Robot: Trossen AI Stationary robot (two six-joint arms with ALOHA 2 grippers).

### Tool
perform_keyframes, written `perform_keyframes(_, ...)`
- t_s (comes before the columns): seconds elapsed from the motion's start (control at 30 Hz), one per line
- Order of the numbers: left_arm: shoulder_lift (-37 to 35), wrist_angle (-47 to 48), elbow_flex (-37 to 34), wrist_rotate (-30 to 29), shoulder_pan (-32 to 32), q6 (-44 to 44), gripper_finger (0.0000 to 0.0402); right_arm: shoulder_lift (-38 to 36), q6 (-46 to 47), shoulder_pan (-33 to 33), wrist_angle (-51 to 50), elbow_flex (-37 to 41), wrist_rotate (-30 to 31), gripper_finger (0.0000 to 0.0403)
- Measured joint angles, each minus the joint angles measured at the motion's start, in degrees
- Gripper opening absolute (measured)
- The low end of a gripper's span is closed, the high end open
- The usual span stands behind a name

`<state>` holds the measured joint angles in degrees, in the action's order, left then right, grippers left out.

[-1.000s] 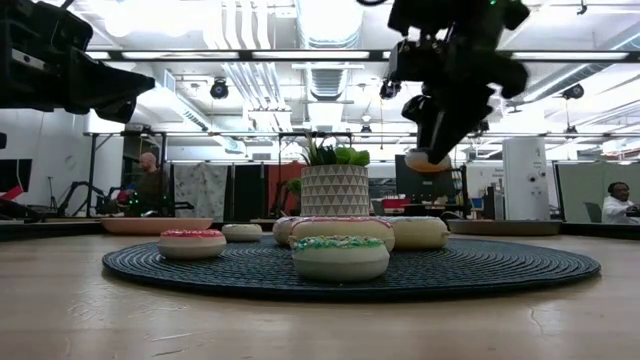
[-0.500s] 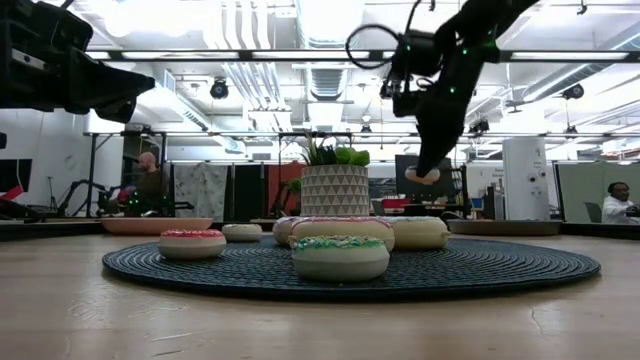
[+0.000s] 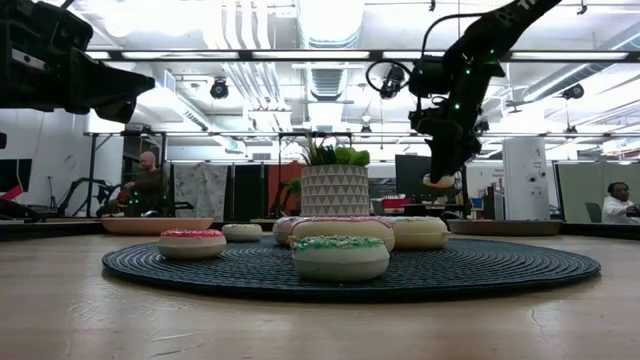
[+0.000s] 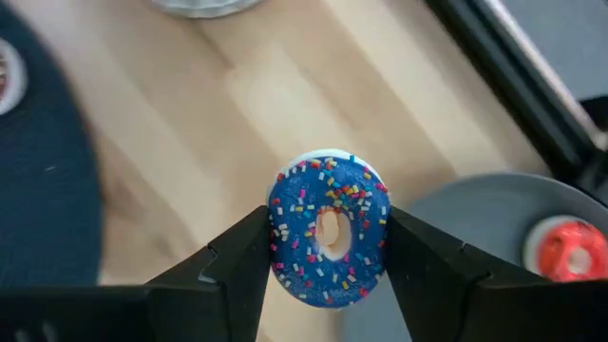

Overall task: Pick & Place donuts
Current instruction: Put the small blue donut on the gray plate

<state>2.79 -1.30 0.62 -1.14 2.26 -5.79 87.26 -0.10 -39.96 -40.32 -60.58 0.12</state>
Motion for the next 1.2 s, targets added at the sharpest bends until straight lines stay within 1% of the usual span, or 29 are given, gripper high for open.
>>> perform_keyframes(0.27, 0.0, 0.0, 0.0, 0.0, 0.0, 0.0, 0.0000, 0.0, 0.1, -5.6, 0.0, 0.2, 0.0, 0.0183)
perform_keyframes(0.5, 0.0, 0.0, 0.0, 0.0, 0.0, 0.0, 0.0000, 0.0, 1.3, -8.8, 0.0, 2.0, 0.0, 0.0183)
perform_keyframes(0.8, 0.0, 0.0, 0.0, 0.0, 0.0, 0.0, 0.0000, 0.0, 1.8, -9.7, 0.1, 4.7, 0.0, 0.0183)
perform_keyframes(0.93, 0.0, 0.0, 0.0, 0.0, 0.0, 0.0, 0.0000, 0.0, 4.1, -10.7, 0.1, 5.9, 0.0, 0.0183)
perform_keyframes(1.2, 0.0, 0.0, 0.0, 0.0, 0.0, 0.0, 0.0000, -0.4, 5.8, -11.8, -0.2, 7.8, 0.0, 0.0183)
